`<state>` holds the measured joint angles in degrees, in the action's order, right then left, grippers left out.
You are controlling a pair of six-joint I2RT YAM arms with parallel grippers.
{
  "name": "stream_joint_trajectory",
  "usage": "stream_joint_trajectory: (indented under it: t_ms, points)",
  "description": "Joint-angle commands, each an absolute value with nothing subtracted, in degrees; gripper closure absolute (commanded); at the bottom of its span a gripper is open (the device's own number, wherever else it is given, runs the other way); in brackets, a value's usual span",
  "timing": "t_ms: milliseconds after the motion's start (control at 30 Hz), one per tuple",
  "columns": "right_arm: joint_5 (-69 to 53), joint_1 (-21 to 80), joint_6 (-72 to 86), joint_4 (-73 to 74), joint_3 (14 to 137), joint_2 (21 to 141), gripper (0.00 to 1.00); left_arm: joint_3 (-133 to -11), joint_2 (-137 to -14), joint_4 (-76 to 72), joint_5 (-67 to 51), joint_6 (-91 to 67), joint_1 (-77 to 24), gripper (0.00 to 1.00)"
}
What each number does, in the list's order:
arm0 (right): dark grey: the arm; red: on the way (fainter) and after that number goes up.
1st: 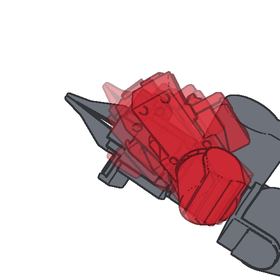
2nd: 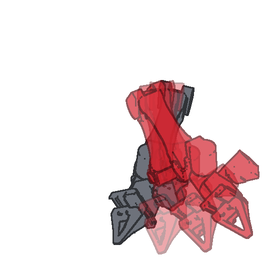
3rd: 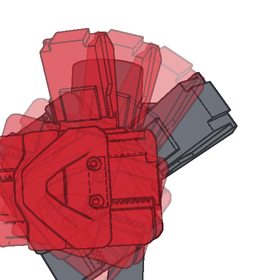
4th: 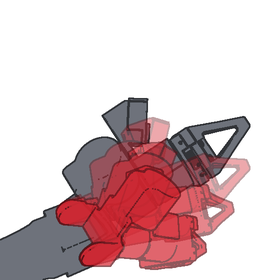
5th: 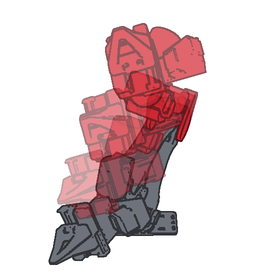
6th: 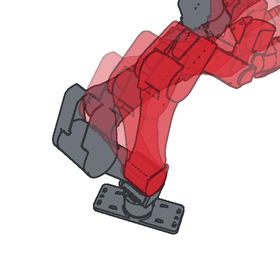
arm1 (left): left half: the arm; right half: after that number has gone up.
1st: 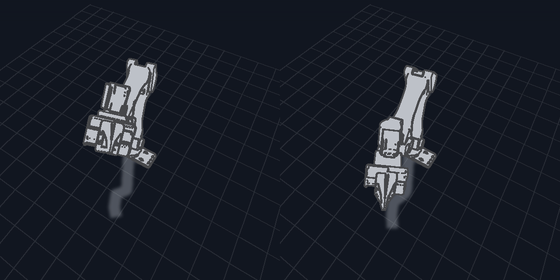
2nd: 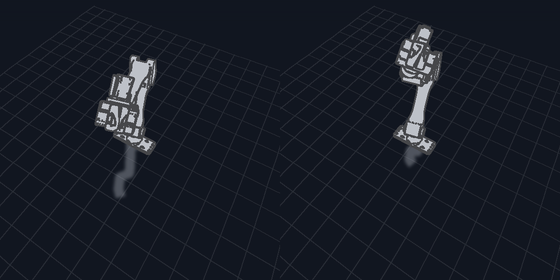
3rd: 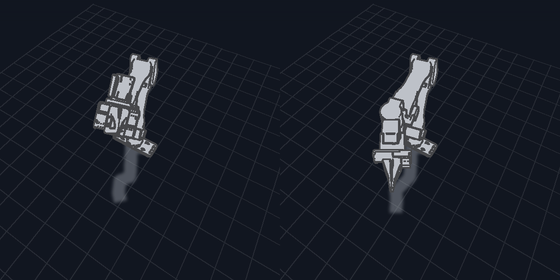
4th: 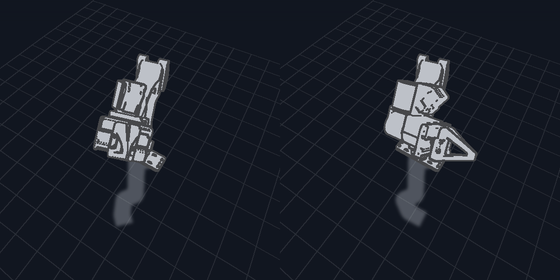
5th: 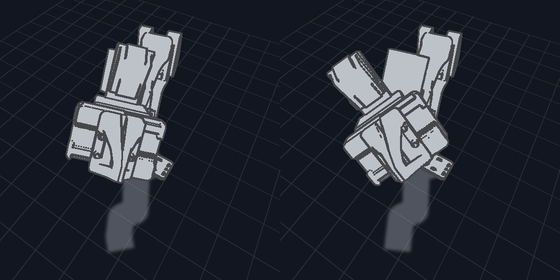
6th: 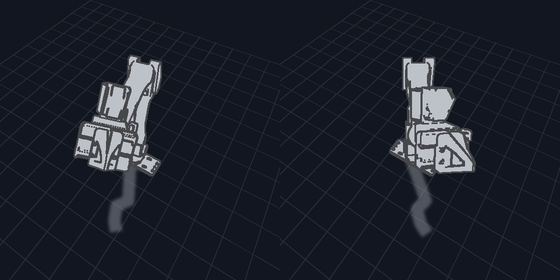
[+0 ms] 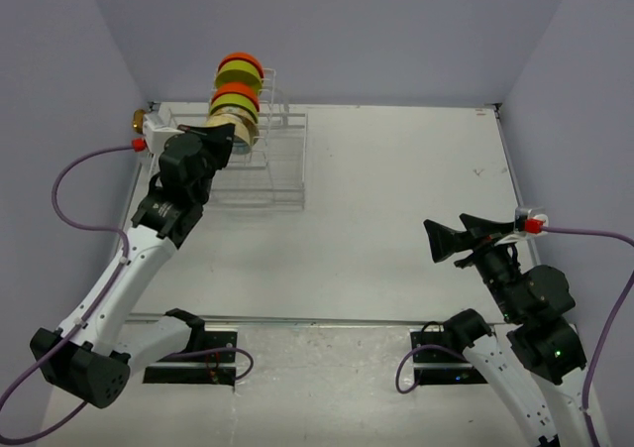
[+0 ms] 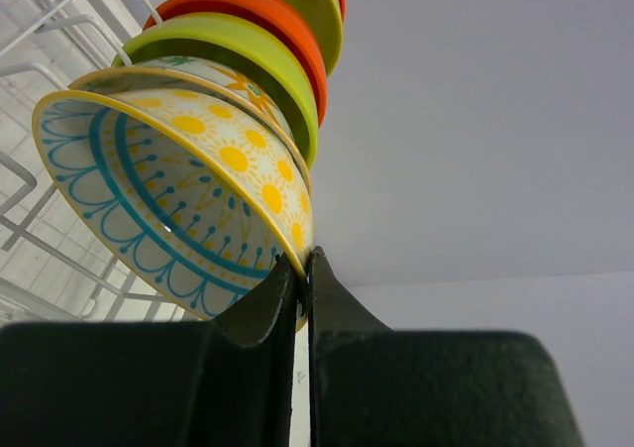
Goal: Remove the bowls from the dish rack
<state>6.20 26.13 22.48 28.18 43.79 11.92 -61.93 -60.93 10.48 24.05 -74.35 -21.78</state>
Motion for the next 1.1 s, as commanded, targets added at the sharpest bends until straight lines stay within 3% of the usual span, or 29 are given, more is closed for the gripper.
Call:
stream_joint_trajectory:
  t_ms: [0,533,733,1067]
  points:
    - [4.92,26.10,21.80,26.02,43.59,12.22,0.01,-61.79,-57.49,5.63,24.52,-74.62,-21.45,1.00]
    - [4.66,26.10,21.71,26.19,43.68,12.74,0.01,-59.06,-51.68,6.50,22.51,-72.69,-21.45,1.00]
    - [4.40,26.10,21.71,26.02,43.86,13.36,0.01,-57.57,-48.52,6.42,22.15,-65.93,-21.45,1.00]
    - [4.48,26.10,21.80,26.37,44.03,15.03,0.01,-57.13,-47.55,2.29,11.81,-42.50,-21.53,1.00]
